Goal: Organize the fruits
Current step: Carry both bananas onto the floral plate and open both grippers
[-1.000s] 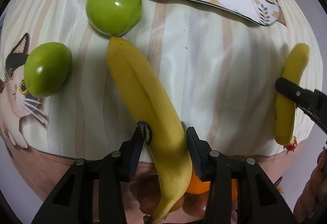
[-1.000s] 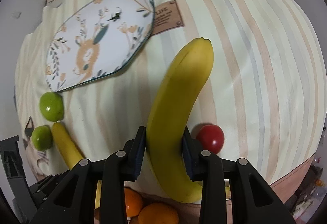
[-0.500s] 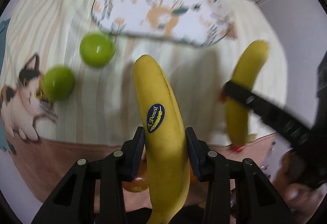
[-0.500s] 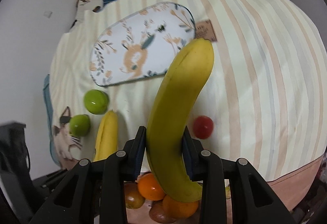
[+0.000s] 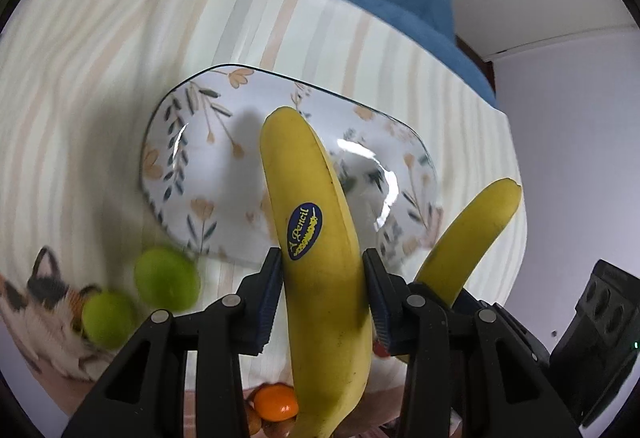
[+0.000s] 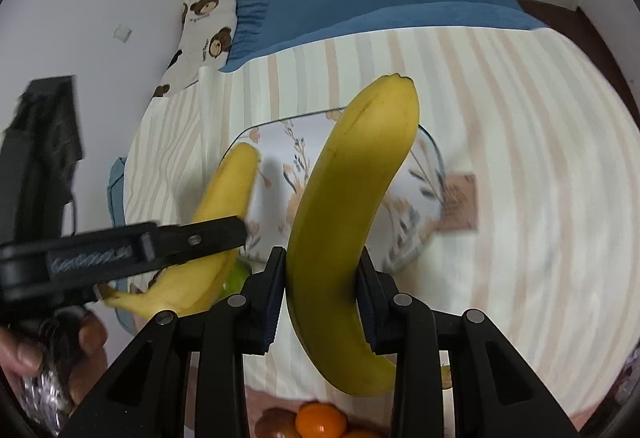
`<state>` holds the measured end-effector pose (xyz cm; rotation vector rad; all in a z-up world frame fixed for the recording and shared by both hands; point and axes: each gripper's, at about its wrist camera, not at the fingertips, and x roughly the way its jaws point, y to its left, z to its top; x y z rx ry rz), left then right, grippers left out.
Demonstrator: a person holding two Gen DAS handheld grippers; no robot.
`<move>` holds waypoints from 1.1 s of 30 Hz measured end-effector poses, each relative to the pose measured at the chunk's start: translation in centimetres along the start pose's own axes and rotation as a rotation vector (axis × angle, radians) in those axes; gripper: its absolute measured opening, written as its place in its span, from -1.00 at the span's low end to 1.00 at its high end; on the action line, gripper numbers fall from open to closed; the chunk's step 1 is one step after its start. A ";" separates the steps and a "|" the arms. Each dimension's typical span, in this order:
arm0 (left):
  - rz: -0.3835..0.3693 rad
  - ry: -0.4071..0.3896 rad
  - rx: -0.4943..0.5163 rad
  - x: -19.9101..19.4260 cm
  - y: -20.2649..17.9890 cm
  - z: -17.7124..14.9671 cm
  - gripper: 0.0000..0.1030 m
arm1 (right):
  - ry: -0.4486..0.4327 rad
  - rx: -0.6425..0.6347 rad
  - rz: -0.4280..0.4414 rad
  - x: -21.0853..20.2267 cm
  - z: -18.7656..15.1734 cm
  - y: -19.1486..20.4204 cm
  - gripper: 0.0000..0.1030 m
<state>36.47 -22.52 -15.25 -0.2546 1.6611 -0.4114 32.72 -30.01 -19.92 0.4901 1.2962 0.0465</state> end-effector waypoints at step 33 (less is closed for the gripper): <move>0.269 -0.030 0.113 0.5 3.4 -0.3 0.57 | 0.165 -0.058 -0.159 5.0 4.1 -2.0 0.83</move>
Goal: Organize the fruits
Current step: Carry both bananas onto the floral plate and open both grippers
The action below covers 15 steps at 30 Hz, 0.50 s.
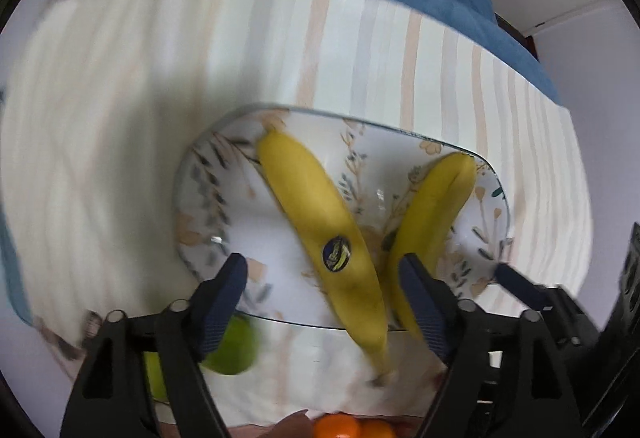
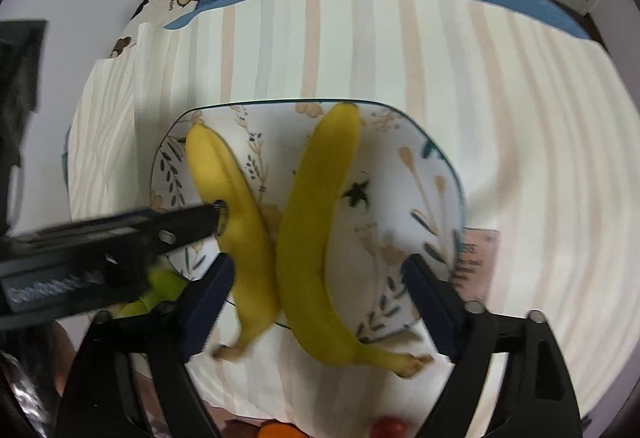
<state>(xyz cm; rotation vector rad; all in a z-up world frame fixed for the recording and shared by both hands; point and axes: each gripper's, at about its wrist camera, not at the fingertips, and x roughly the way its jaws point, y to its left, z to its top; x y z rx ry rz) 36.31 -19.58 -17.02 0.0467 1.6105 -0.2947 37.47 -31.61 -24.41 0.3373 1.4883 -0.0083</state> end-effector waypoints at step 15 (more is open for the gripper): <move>0.152 -0.224 0.054 -4.8 0.4 -6.3 0.97 | -0.120 0.048 -0.103 -5.4 -5.4 0.2 0.93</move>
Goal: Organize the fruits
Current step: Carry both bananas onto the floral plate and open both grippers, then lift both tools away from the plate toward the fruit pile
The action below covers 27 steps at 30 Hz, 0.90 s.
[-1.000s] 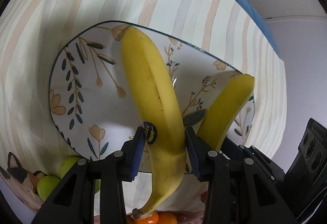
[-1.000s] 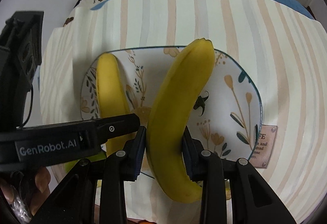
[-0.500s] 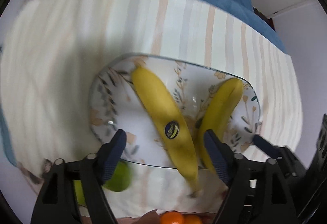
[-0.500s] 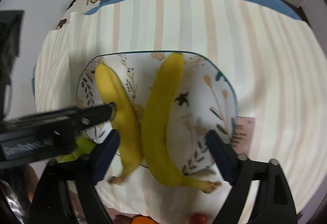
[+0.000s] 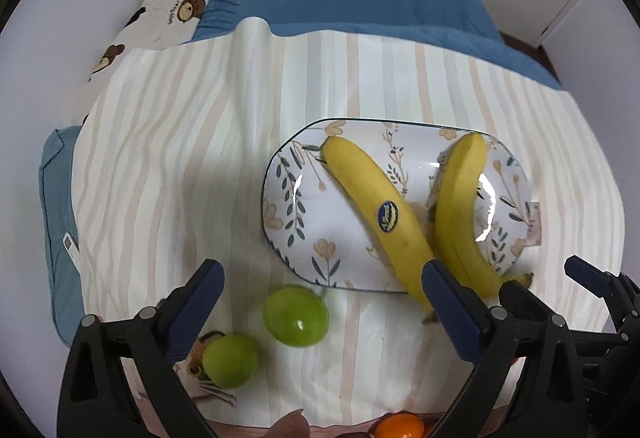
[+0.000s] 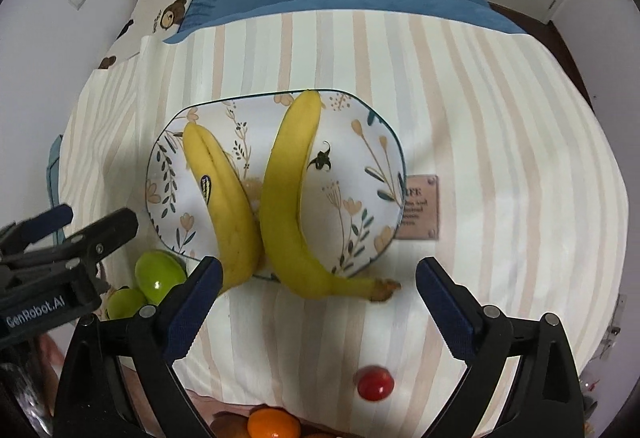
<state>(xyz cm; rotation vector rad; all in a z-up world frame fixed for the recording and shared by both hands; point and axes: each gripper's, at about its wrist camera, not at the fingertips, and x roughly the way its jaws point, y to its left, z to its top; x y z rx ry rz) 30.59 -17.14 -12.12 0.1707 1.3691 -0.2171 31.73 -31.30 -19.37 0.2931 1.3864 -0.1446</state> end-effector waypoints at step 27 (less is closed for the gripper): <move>-0.023 -0.337 0.030 -14.9 0.7 -9.5 0.95 | -0.353 -0.010 -0.015 -16.7 -10.3 2.4 0.93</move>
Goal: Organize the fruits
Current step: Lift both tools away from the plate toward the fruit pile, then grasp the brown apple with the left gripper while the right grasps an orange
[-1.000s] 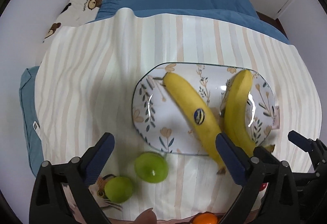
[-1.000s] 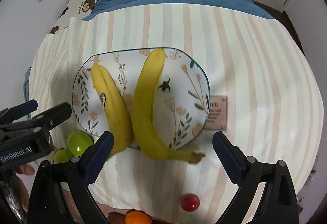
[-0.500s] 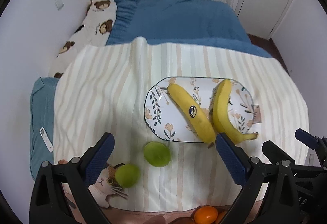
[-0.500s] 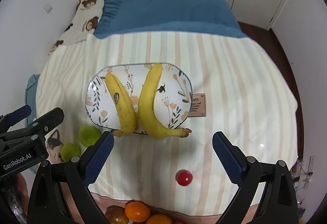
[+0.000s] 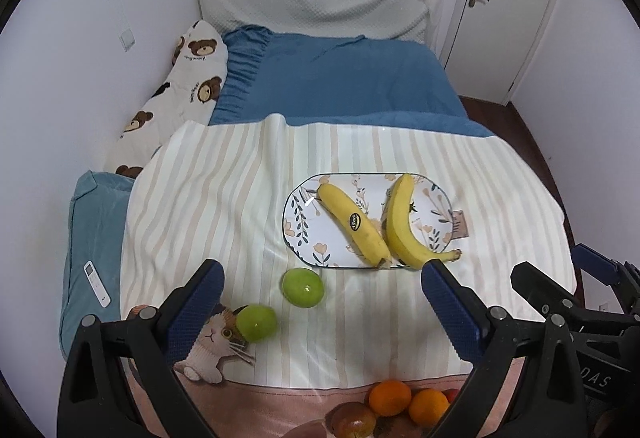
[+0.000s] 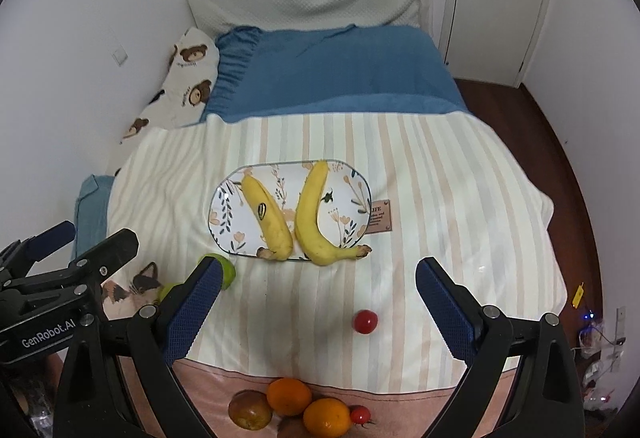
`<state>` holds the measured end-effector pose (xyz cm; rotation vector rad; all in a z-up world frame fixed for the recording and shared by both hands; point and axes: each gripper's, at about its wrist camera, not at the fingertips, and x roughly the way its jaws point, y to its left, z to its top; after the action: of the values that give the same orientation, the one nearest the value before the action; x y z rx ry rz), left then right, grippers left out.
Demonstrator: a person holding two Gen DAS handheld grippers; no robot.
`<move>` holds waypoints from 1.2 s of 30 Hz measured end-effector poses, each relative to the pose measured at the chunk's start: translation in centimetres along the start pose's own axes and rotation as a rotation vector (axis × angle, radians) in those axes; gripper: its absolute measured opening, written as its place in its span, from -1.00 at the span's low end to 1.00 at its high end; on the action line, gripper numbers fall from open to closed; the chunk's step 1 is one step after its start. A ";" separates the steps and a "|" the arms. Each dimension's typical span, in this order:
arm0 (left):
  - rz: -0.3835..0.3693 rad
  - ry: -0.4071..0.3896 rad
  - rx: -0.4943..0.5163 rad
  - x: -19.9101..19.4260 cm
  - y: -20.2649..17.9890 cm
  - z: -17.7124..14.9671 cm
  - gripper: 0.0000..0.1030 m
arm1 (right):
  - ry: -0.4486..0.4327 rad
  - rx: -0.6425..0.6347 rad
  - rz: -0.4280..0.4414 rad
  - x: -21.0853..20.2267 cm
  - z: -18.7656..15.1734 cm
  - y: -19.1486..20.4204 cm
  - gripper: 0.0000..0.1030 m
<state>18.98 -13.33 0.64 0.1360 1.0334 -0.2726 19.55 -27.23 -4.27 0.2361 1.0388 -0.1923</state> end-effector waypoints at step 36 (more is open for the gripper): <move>-0.102 0.748 0.094 17.9 -2.1 -21.9 0.88 | 0.664 0.270 0.201 16.1 -20.7 -4.0 0.62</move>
<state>8.85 -12.94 -25.86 0.2822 1.7738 -0.3748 9.27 -25.89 -28.69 0.6769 1.6372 -0.0688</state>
